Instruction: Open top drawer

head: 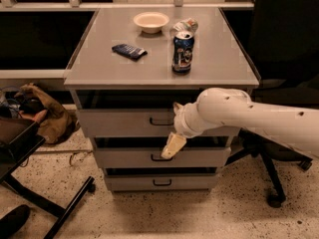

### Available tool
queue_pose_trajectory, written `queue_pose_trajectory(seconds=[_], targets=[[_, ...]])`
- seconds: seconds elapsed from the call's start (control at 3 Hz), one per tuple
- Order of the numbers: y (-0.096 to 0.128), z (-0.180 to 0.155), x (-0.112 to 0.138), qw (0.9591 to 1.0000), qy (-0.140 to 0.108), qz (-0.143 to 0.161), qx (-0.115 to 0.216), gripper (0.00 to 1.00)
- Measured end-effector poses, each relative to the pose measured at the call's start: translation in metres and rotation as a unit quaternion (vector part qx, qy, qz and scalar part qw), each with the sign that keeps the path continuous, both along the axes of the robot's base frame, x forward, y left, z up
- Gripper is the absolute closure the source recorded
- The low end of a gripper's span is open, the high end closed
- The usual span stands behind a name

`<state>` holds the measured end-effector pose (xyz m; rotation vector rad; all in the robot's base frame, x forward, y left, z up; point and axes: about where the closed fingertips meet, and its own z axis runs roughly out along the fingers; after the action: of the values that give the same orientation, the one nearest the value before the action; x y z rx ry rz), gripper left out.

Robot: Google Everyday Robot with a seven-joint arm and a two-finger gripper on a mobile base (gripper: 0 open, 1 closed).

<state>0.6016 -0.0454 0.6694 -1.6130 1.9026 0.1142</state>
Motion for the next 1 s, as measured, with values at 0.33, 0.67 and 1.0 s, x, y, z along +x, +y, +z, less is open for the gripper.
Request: queue_pose_trajectory(seconds=[0.33,0.67,1.0], targets=[[0.009,-0.014,0.018,0.9999,-0.012,-0.003,-0.006,0.0],[0.019,-0.028,0.022,0.9999,0.0,0.005,-0.011,0.0],[0.019,-0.024,0.022,0.9999,0.0,0.005,-0.011,0.0]])
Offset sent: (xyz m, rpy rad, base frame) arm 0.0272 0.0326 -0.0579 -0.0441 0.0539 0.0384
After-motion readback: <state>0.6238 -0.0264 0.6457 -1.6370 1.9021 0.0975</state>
